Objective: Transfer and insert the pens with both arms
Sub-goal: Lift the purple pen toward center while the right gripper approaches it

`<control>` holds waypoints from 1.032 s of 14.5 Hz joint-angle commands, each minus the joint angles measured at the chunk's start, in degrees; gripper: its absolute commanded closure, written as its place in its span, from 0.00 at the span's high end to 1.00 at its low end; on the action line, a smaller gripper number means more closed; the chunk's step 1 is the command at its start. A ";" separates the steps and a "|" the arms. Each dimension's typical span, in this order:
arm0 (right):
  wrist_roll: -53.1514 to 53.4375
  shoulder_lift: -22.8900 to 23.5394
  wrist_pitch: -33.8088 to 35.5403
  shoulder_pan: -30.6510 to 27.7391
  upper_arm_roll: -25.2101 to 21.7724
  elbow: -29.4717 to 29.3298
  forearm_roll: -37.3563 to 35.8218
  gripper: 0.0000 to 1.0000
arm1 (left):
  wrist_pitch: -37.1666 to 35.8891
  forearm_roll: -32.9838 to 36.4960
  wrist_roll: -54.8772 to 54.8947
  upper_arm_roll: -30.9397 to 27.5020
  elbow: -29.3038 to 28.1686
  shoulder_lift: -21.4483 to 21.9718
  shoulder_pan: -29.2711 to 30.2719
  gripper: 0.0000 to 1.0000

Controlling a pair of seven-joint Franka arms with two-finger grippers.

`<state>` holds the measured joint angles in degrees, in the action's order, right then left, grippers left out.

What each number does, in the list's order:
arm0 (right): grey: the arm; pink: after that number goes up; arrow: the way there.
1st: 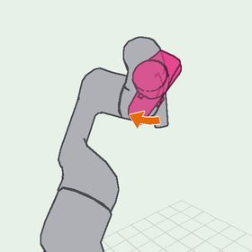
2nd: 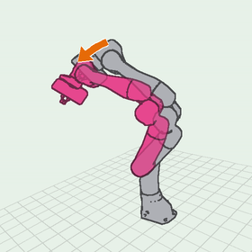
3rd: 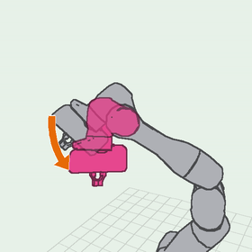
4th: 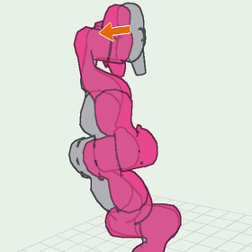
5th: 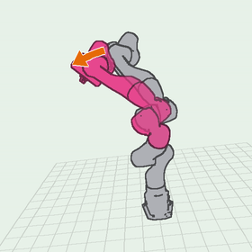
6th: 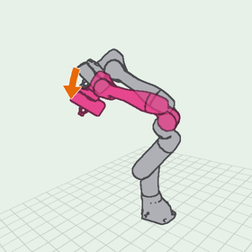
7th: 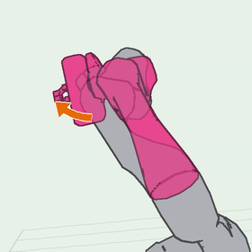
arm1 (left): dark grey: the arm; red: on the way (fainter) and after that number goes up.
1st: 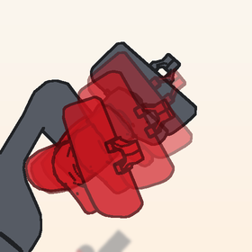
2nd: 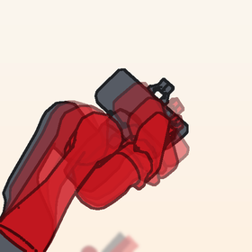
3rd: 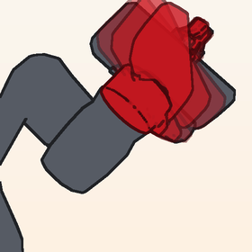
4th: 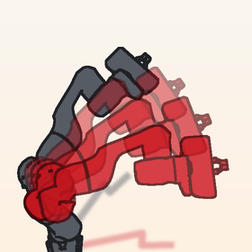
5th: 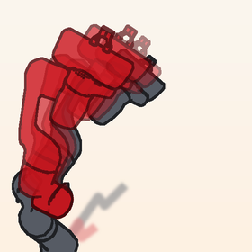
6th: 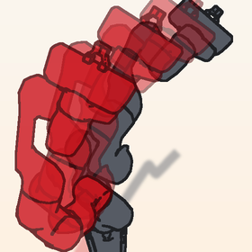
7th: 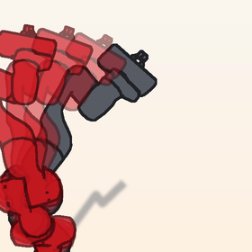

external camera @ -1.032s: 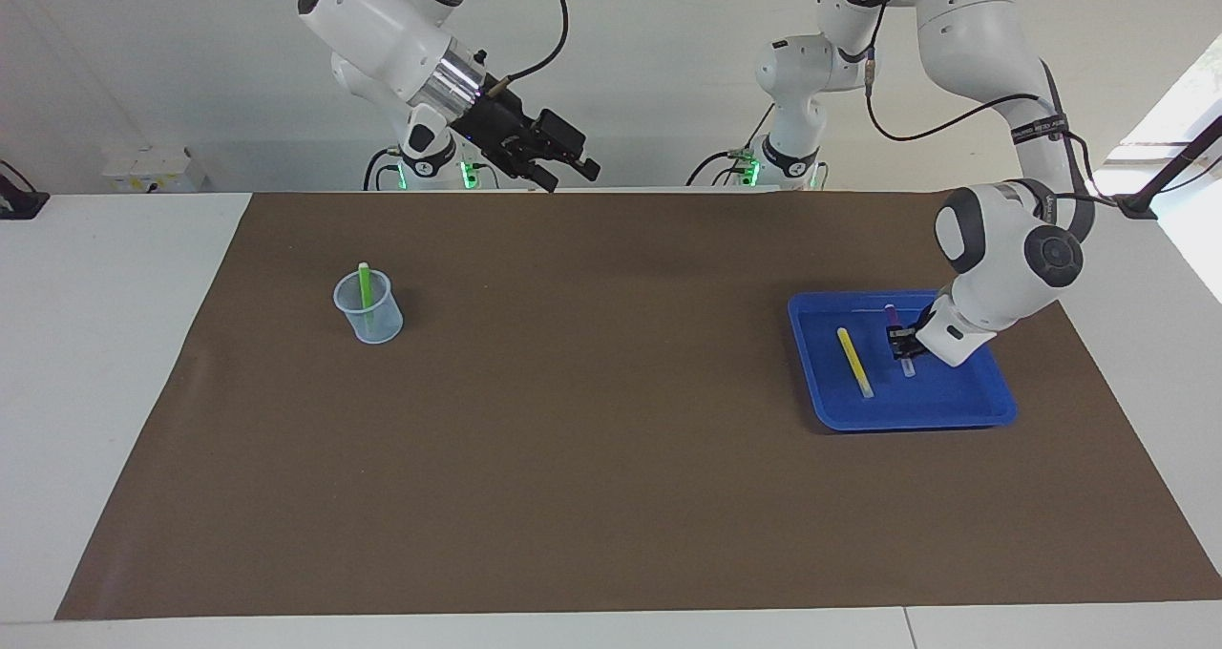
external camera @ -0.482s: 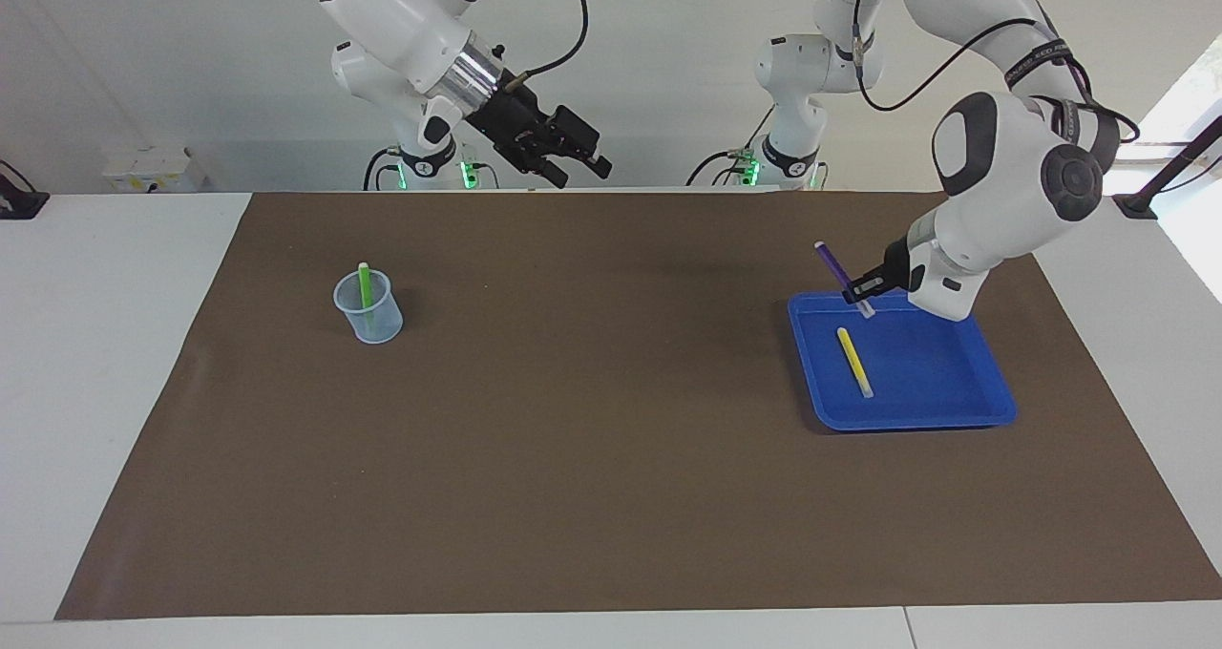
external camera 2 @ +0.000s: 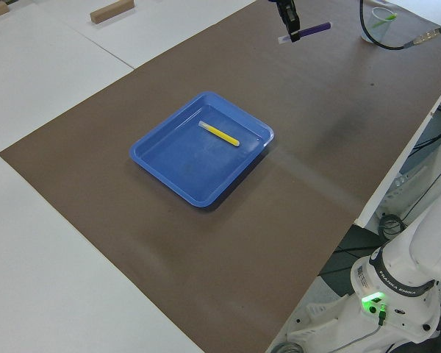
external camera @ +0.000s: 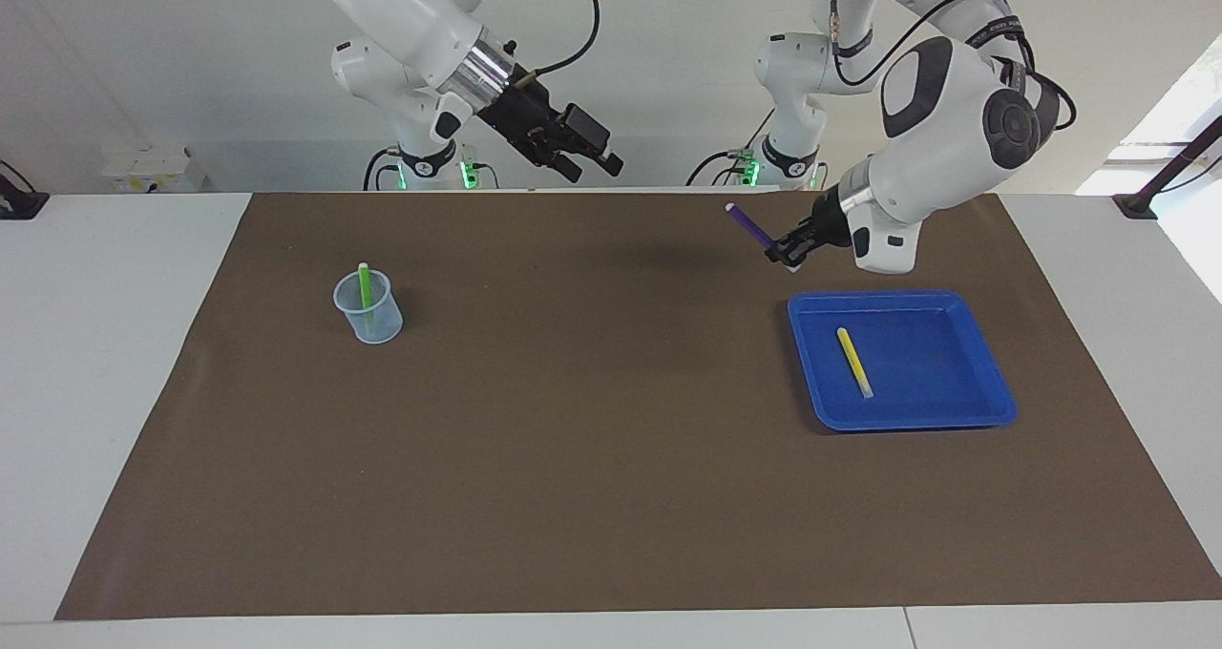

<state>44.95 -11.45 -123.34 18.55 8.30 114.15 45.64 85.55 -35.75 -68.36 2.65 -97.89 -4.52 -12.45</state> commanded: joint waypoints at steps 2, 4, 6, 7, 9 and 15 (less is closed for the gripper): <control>0.49 -1.20 -1.99 -0.09 1.28 1.52 -0.11 1.00 | 9.09 -8.09 -8.62 -0.54 -12.48 9.16 -1.43 0.00; 0.67 -1.20 -2.60 -0.09 1.72 1.52 -0.11 1.00 | 11.12 -11.52 -10.91 -0.54 -14.78 10.67 -1.53 0.00; 0.58 -1.20 -3.22 -0.01 1.99 1.52 -0.11 1.00 | 13.49 -15.99 -12.23 -0.54 -18.37 12.68 -1.44 0.00; 0.32 -1.12 -3.22 -0.01 2.33 1.52 -0.11 1.00 | 14.28 -17.84 -12.76 -0.54 -19.61 13.56 -1.61 0.00; 0.58 -0.16 -5.31 1.04 3.65 1.43 -0.11 1.00 | 16.21 -19.00 -14.69 -0.36 -20.58 13.84 -2.66 0.00; -0.12 0.11 -7.70 2.45 3.74 2.48 -0.28 1.00 | 18.60 -22.60 -19.79 -0.36 -21.73 14.45 -3.37 0.00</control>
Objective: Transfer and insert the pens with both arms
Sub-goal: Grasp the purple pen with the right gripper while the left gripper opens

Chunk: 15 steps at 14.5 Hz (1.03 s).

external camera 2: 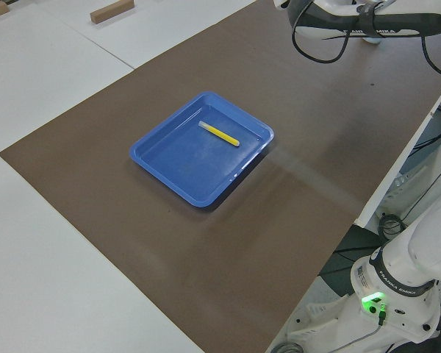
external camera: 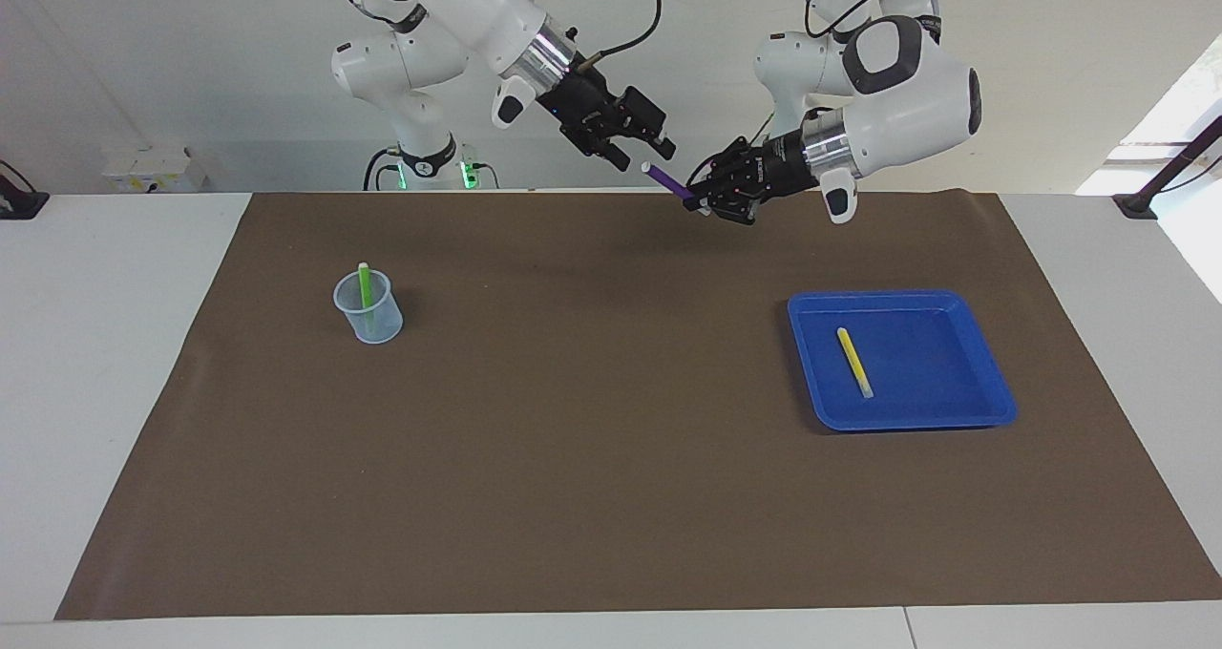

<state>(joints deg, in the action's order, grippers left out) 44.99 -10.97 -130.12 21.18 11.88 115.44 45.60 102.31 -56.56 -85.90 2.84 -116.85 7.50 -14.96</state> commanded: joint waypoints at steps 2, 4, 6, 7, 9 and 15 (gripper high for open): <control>-1.74 -0.37 -1.02 -0.18 0.16 1.28 -0.34 0.94 | 2.02 -1.80 -3.13 -0.56 -2.86 2.43 -0.86 0.00; -2.53 -0.28 -1.11 -0.26 0.16 1.28 -0.34 0.80 | 3.15 -1.97 -4.27 -0.56 -2.86 2.43 -0.95 0.00; -2.62 -0.02 -1.19 -0.26 0.16 1.10 -0.34 0.77 | 4.04 -1.97 -4.89 -0.56 -3.21 2.61 -1.74 0.00; -2.62 0.24 -1.98 -0.26 0.16 0.93 -0.34 0.77 | 4.04 -2.23 -4.89 -0.56 -3.21 2.61 -1.83 0.00; -2.54 0.95 -3.56 -0.35 0.16 0.49 -0.34 0.77 | 4.13 -2.41 -4.89 -0.56 -3.21 2.61 -1.83 0.00; -3.67 0.86 -4.01 -0.35 0.07 0.57 -0.42 0.58 | 4.48 -2.50 -4.89 -0.56 -3.21 2.70 -1.83 0.00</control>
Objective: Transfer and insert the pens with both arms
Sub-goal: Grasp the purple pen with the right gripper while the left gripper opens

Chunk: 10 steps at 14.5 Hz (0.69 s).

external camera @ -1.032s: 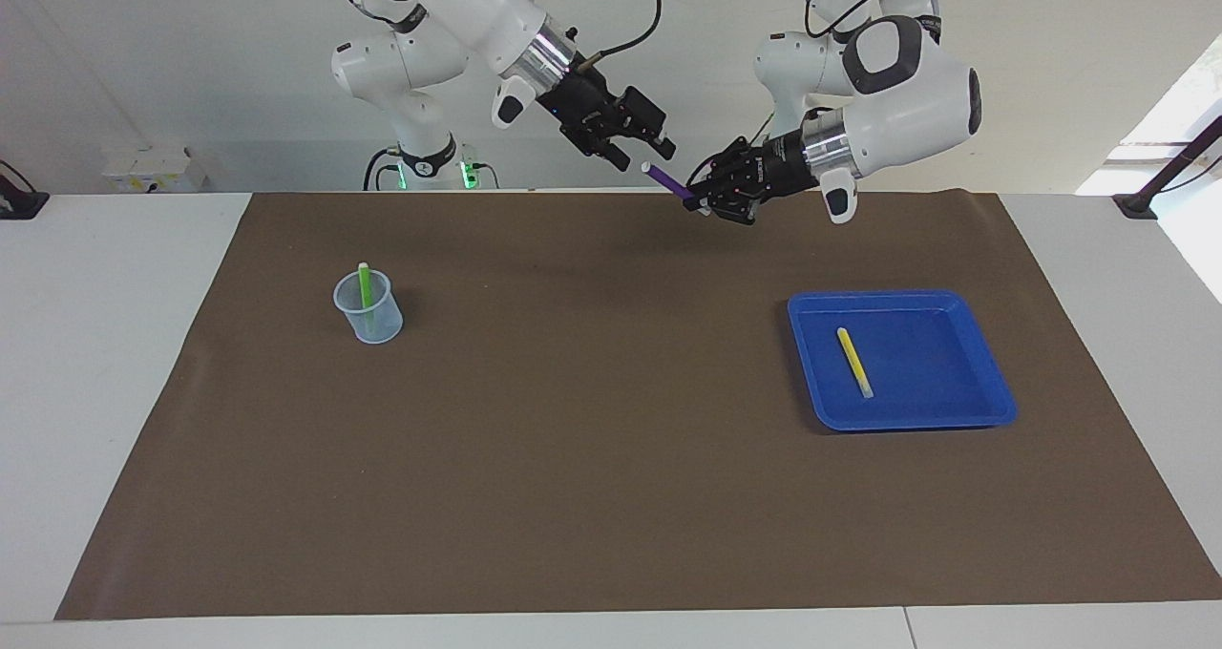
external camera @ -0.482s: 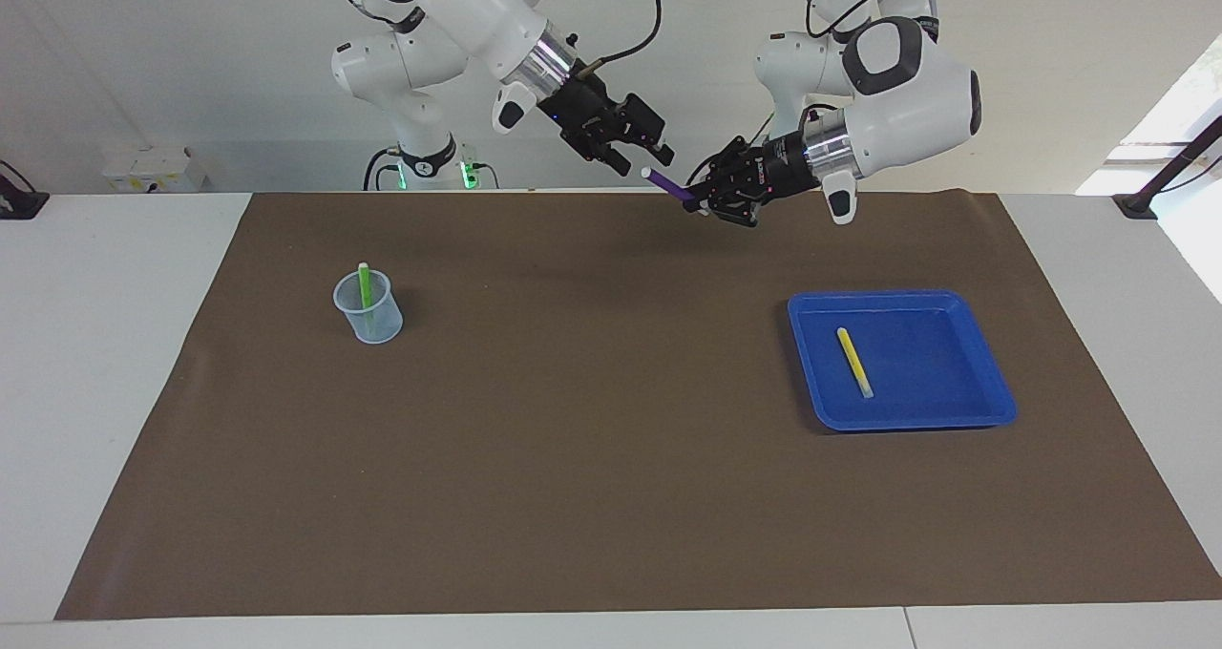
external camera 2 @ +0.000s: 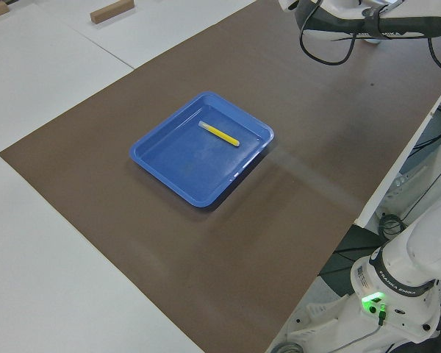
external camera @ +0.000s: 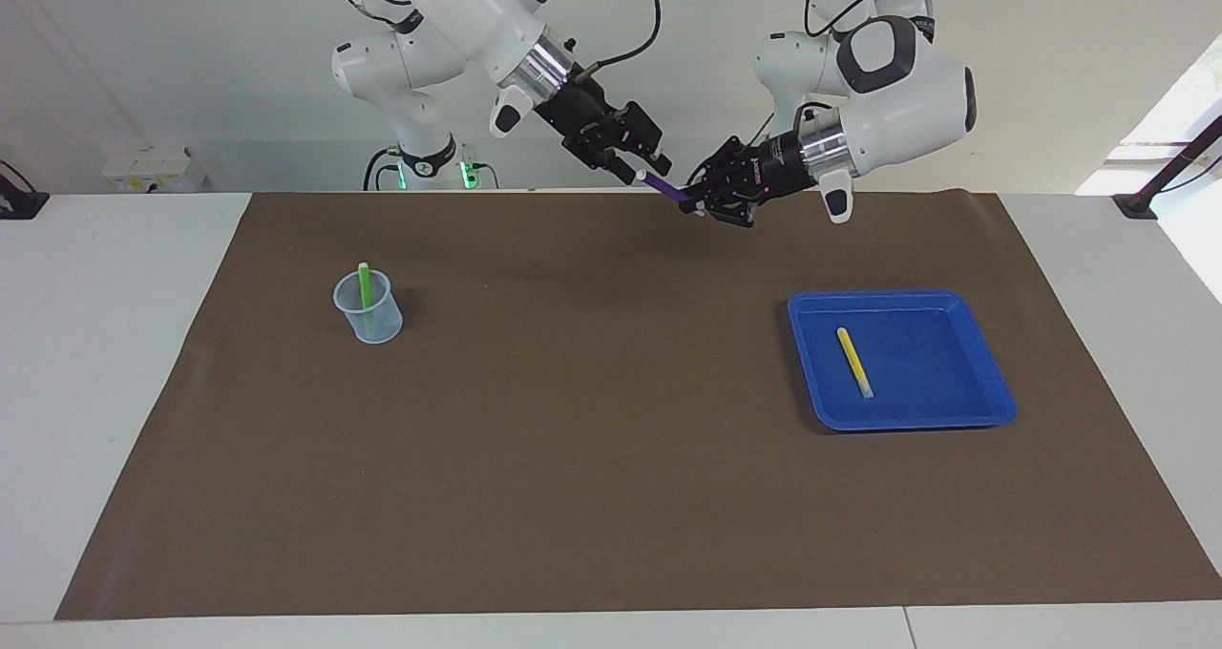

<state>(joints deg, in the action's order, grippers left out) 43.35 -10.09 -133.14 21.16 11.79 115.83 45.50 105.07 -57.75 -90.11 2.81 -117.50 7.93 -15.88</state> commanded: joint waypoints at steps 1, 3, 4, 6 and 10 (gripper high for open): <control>-2.13 -0.02 -0.98 -0.33 0.17 0.18 -0.41 0.52 | 1.71 -1.31 -0.68 -0.53 -2.56 2.26 -0.91 0.00; -2.13 -0.02 -0.80 -0.33 0.25 0.27 -0.41 0.43 | 1.80 -1.40 -0.68 -0.53 -2.56 2.26 -0.91 0.00; -2.13 -0.11 -0.80 -0.33 0.25 0.36 -0.49 0.36 | 1.89 -1.40 -0.68 -0.53 -2.56 2.26 -0.91 0.00; -2.31 -0.28 -0.54 -0.33 0.25 0.62 -0.76 0.21 | 1.89 -1.40 -0.68 -0.53 -2.56 2.26 -0.91 0.00; -3.45 -0.11 -0.01 -1.03 0.17 0.45 -0.76 0.00 | 2.06 -1.48 -0.68 -0.53 -2.56 2.44 -0.91 0.00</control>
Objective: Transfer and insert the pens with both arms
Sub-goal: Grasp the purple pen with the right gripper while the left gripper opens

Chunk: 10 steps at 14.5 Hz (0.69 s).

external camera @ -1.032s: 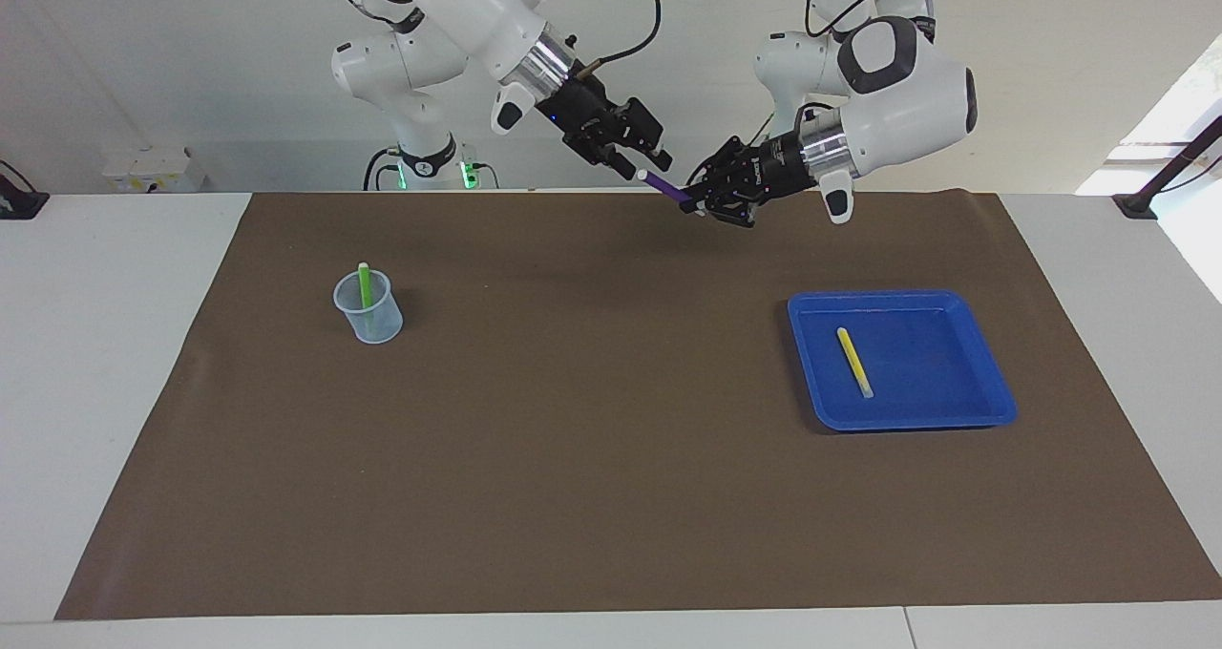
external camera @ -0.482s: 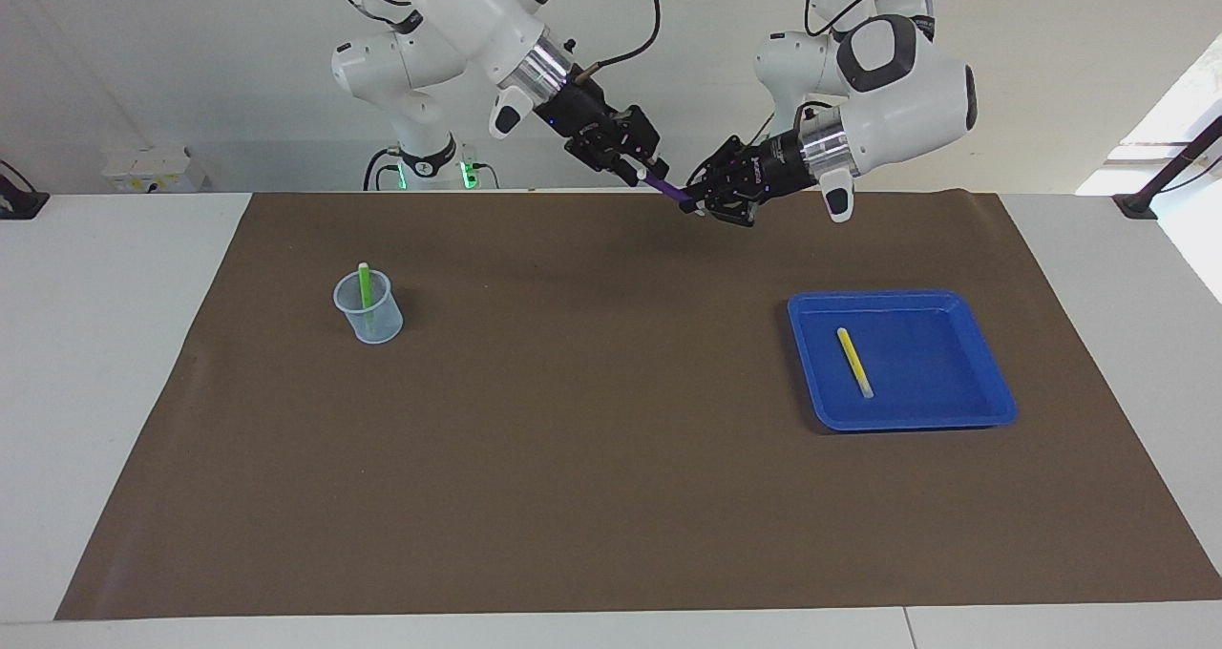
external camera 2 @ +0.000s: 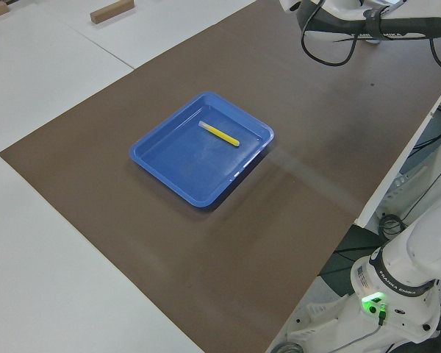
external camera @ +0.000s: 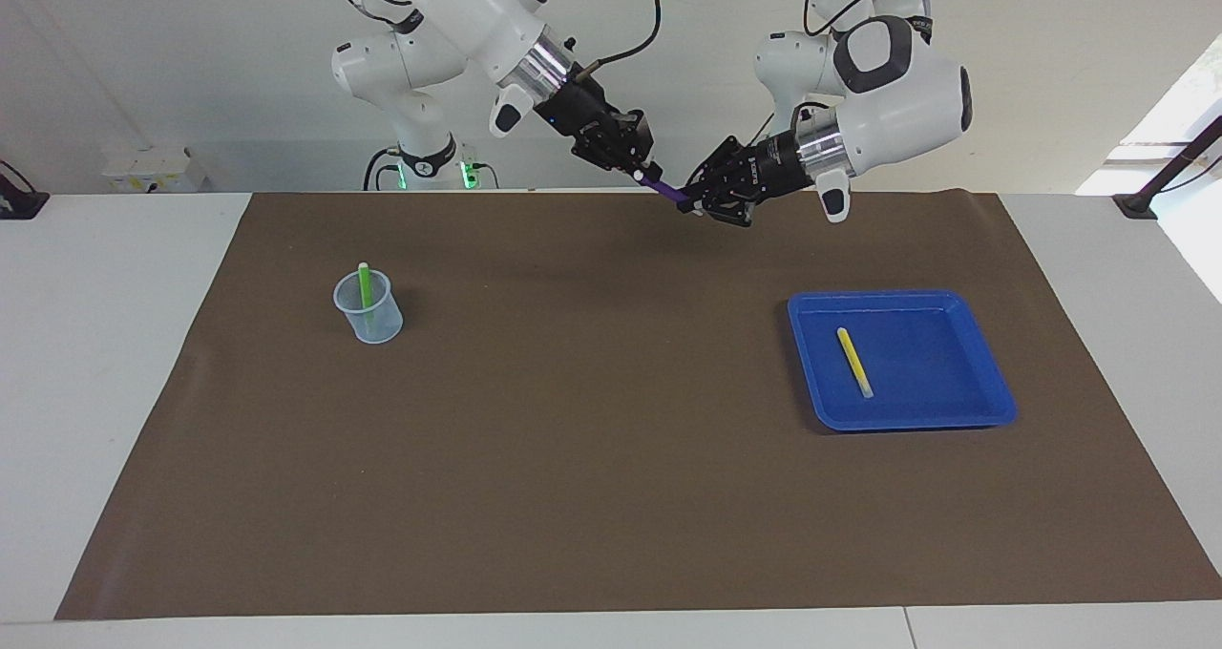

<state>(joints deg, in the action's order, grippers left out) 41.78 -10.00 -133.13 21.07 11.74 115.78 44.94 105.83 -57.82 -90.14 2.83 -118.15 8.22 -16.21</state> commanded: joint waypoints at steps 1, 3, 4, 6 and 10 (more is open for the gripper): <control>-1.88 -0.19 -0.03 -0.94 0.21 0.50 -0.21 0.00 | 1.31 -1.42 -0.65 -0.54 -1.91 2.32 -0.49 0.00; -1.88 -0.19 0.15 -0.94 0.21 0.59 -0.21 0.00 | 2.27 -1.33 -0.22 -0.54 -1.74 2.59 -0.92 0.99; -1.88 -0.19 0.15 -0.94 0.21 0.50 -0.21 0.00 | 4.02 -1.24 -0.21 -0.54 -1.82 3.72 -2.49 1.00; -2.23 -0.19 0.32 -0.94 0.21 0.50 -0.21 0.00 | 5.79 -1.15 -0.56 -0.54 -2.18 4.08 -3.30 1.00; -6.25 -0.02 6.18 -2.42 0.12 -0.63 -6.41 0.00 | 6.41 3.21 -0.30 -0.55 -1.39 4.08 -3.12 1.00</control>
<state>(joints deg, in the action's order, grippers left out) 39.24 -9.93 -131.13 20.53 11.68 115.82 42.36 110.67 -57.21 -90.36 2.87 -118.15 10.87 -18.52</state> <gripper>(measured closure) 0.819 0.101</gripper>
